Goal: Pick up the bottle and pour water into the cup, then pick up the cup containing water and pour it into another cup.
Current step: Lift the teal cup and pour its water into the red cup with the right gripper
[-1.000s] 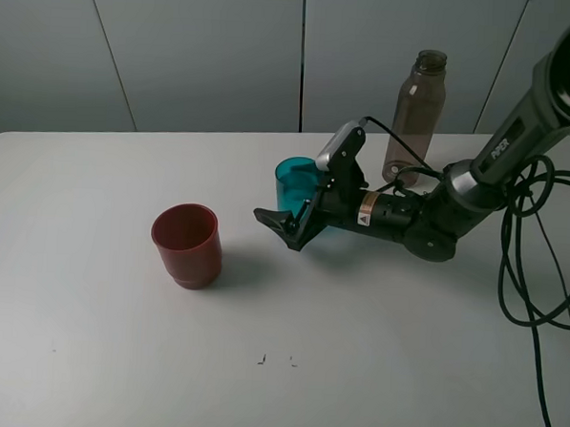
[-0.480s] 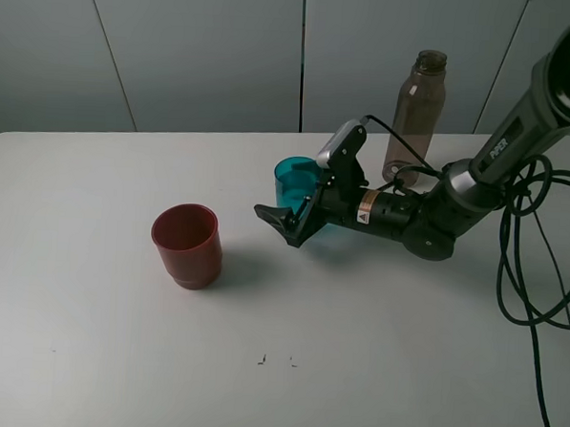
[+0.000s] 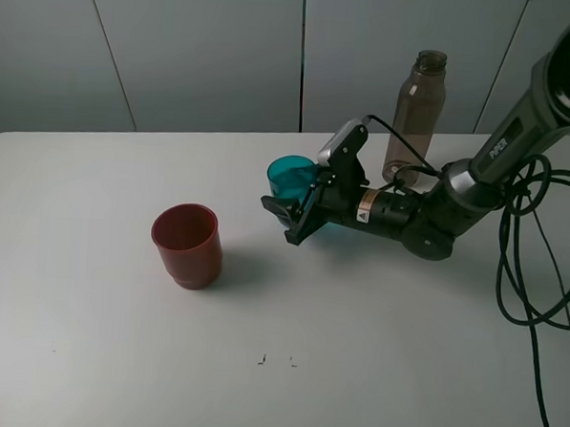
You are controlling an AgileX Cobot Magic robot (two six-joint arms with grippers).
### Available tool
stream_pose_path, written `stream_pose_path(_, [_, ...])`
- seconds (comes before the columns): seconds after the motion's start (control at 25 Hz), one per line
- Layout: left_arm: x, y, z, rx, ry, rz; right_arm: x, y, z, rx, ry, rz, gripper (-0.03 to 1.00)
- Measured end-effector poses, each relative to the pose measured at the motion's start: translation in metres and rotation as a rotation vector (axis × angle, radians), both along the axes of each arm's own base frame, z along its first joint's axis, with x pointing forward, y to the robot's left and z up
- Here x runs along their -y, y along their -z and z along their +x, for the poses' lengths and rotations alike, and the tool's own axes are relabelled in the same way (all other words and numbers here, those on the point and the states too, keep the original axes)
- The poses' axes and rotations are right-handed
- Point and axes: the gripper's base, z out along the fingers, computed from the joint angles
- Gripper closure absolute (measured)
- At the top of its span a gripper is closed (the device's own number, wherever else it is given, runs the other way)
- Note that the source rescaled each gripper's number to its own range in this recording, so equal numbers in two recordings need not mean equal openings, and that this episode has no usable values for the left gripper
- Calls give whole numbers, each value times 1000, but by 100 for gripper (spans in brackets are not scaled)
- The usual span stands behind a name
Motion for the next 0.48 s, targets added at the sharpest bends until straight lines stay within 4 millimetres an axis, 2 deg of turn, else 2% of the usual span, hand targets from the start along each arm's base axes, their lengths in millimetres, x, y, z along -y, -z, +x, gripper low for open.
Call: stream_pose_path(0.48, [0, 0, 0, 0, 0, 0, 0, 0, 0, -3, 3, 3, 95])
